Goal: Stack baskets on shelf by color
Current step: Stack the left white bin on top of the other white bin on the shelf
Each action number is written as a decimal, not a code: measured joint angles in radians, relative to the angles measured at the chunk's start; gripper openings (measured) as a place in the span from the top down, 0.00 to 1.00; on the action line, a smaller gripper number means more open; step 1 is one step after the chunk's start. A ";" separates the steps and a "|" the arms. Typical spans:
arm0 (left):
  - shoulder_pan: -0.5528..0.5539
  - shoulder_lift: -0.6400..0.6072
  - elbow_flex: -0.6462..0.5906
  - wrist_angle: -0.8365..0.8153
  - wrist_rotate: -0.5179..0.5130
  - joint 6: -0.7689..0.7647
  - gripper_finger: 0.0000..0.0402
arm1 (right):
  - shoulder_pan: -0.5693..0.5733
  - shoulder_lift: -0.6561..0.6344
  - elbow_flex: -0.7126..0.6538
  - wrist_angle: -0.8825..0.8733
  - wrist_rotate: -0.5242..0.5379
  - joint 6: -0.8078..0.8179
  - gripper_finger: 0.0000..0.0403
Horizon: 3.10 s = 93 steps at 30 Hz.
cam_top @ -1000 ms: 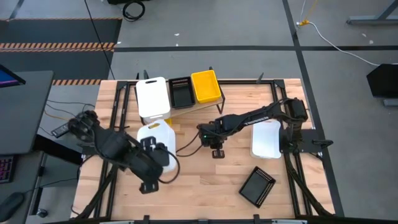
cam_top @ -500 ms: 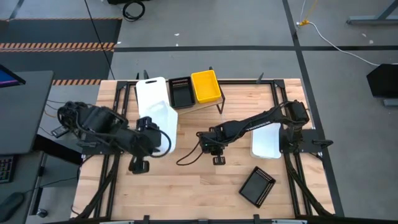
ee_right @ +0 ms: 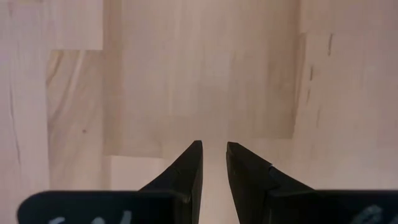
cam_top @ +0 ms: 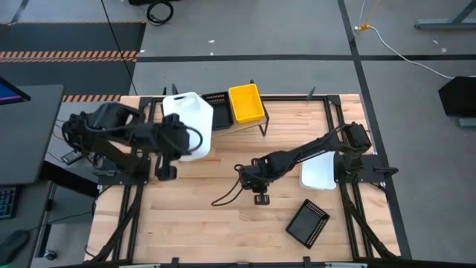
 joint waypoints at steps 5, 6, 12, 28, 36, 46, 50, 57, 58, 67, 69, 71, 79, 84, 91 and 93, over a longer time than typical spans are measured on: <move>0.088 -0.013 0.000 0.000 -0.054 0.015 0.98 | 0.019 0.000 0.000 0.015 0.001 0.024 0.81; 0.104 -0.013 0.000 0.000 -0.057 0.026 0.98 | 0.022 0.000 0.000 0.017 0.002 0.024 0.81; 0.178 -0.012 0.000 0.000 -0.055 0.098 0.98 | 0.036 0.000 0.000 0.022 0.018 0.024 0.81; 0.293 -0.028 -0.183 0.001 0.016 0.179 0.98 | 0.047 0.000 0.000 0.386 0.217 -0.059 0.81; 0.388 -0.053 -0.220 0.000 0.004 0.230 0.98 | 0.074 0.000 0.000 0.327 0.216 0.008 0.81; 0.409 -0.050 -0.232 0.002 0.067 0.227 0.98 | 0.095 0.000 0.000 0.322 0.216 0.028 0.81; 0.425 -0.051 -0.295 0.001 0.081 0.230 0.98 | 0.094 0.000 0.000 0.317 0.214 0.040 0.81; 0.461 -0.055 -0.419 0.013 0.090 0.276 0.98 | 0.094 0.000 0.000 0.308 0.208 0.044 0.81; 0.466 -0.055 -0.427 0.012 0.089 0.280 0.98 | 0.094 0.000 0.000 0.308 0.208 0.044 0.81; 0.477 -0.056 -0.434 -0.003 0.113 0.240 0.95 | 0.094 0.000 0.000 0.306 0.207 0.044 0.81; 0.477 -0.056 -0.434 -0.002 0.115 0.223 0.95 | 0.094 0.000 0.000 0.306 0.207 0.044 0.81; 0.477 -0.056 -0.434 -0.002 0.114 0.210 0.96 | 0.094 0.000 0.000 0.306 0.207 0.044 0.81; 0.477 -0.055 -0.434 -0.001 0.113 0.204 0.92 | 0.094 0.000 0.000 0.305 0.206 0.044 0.81; 0.477 -0.055 -0.434 -0.002 0.094 0.197 0.81 | 0.094 0.000 0.000 0.305 0.206 0.043 0.81; 0.477 -0.055 -0.431 -0.001 0.091 0.195 0.72 | 0.094 0.000 0.000 0.304 0.206 0.043 0.81; 0.477 -0.055 -0.431 0.000 0.091 0.182 0.71 | 0.094 0.000 0.000 0.304 0.206 0.043 0.81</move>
